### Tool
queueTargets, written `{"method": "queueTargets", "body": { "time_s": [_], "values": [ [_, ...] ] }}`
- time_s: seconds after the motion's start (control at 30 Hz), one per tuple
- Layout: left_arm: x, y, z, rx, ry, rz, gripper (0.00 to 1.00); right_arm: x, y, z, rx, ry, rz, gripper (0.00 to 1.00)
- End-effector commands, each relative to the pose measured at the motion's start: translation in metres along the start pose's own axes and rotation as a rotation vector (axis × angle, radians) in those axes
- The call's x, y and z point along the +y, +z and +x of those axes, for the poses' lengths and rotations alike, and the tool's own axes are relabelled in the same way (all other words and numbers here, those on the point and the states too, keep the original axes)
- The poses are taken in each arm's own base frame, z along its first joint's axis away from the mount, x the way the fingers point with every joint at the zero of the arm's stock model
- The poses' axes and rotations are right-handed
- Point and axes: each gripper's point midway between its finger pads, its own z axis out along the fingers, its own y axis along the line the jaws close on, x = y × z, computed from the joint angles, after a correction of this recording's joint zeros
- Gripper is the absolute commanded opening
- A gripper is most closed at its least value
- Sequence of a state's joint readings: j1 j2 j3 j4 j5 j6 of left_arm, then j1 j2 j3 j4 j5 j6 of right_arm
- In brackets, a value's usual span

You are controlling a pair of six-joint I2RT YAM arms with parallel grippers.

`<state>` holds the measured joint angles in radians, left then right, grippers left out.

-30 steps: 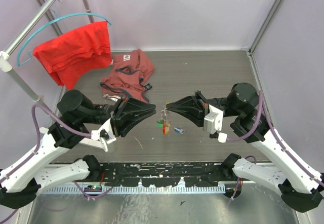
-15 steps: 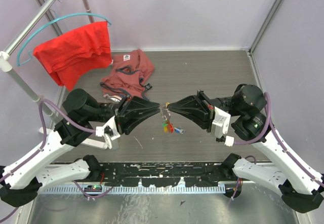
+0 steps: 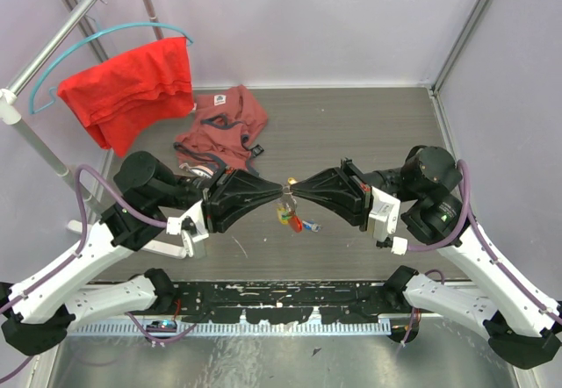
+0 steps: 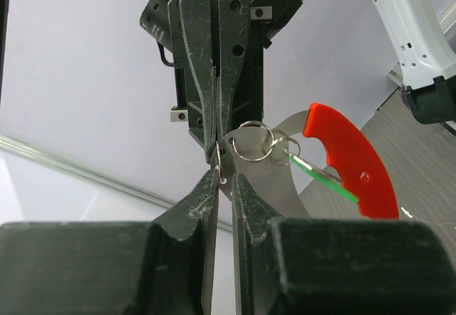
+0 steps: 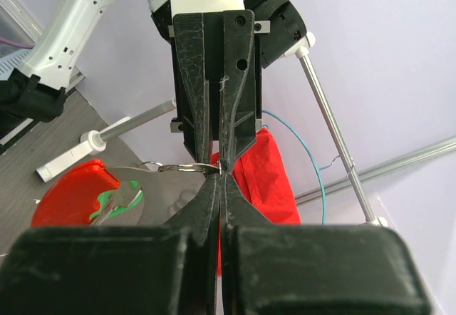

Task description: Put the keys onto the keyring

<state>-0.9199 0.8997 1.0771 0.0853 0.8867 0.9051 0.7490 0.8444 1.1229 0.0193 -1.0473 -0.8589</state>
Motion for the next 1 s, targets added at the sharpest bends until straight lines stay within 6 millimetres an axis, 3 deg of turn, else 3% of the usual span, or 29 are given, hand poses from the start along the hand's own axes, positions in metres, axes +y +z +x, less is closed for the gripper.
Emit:
{"method": "queueTargets", "body": {
  "time_s": [0.0, 0.23, 0.43, 0.7, 0.97],
  "values": [
    [0.005, 0.002, -0.014, -0.048, 0.022, 0.004, 0.19, -0.01, 0.0, -0.017, -0.034, -0.073, 0.004, 0.01],
    [0.006, 0.002, -0.015, -0.055, 0.022, 0.009, 0.19, -0.007, 0.0, -0.018, -0.04, -0.081, -0.016, 0.01],
    [0.002, 0.004, -0.016, -0.07, 0.01, 0.036, 0.13, -0.005, 0.0, -0.018, -0.041, -0.083, -0.025, 0.01],
    [-0.009, 0.003, -0.019, -0.067, -0.009, 0.108, 0.01, 0.0, 0.0, -0.016, -0.029, -0.082, -0.069, 0.01],
    [-0.026, -0.002, -0.022, -0.049, -0.053, 0.24, 0.0, 0.006, -0.002, -0.013, 0.003, -0.094, -0.125, 0.01]
  ]
}}
